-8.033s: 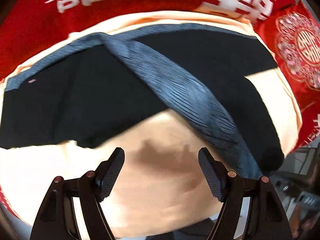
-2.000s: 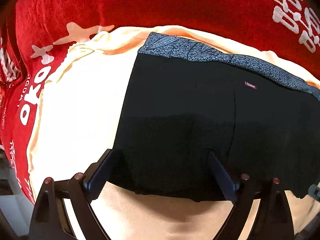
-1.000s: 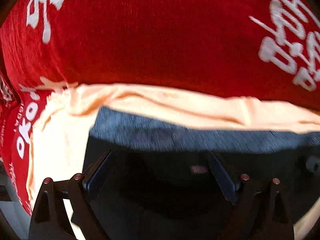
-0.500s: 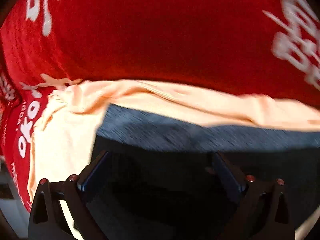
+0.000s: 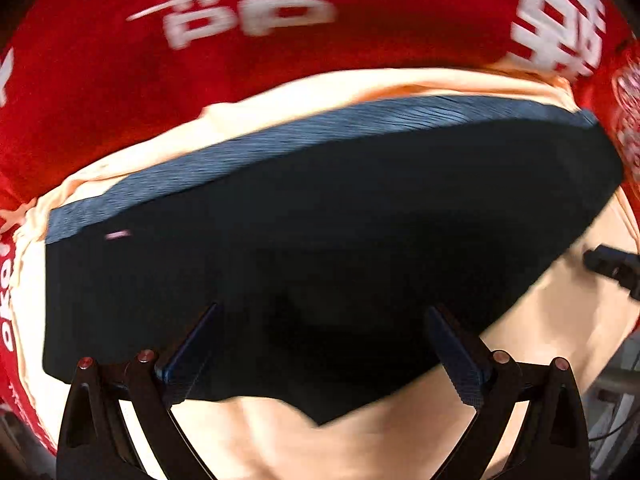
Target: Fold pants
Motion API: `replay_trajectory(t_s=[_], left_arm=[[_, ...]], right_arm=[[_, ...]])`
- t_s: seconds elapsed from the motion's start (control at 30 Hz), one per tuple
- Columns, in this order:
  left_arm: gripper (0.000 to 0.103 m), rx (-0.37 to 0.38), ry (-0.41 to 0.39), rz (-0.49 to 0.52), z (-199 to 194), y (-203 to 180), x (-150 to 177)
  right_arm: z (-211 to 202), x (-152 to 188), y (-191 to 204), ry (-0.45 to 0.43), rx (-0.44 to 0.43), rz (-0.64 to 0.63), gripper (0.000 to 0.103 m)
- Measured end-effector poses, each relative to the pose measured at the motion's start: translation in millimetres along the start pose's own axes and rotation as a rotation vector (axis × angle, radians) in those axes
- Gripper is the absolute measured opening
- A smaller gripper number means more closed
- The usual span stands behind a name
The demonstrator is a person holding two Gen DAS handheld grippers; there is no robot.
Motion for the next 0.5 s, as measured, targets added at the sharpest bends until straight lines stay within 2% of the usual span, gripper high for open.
replay_trajectory(t_s=[0.17, 0.27, 0.5], left_arm=[[0.102, 0.002, 0.019, 0.004, 7.5, -36.3, -1.1], [0.102, -0.012, 0.01, 0.009, 11.8, -33.8, -3.5], [0.102, -0.036, 0.01, -0.027, 31.1, -39.7, -19.5]], right_arm=[[3.5, 22.8, -28.4, 0.037, -0.027, 0.059, 0.05], [2.3, 23.2, -43.4, 0.033, -0.04, 0.087, 0.05], [-1.4, -12.4, -66.6, -0.045, -0.055, 0.107, 0.05]])
Point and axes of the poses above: each gripper's, at about its wrist camera, not at the fingertips, and z roughly the way its jaws point, y to its left, x to its underside, the point moved 8 cm from there along z, roughly the way its jaws point, and after that the axes turned 15 degrees about x, right-handed, at the moved point
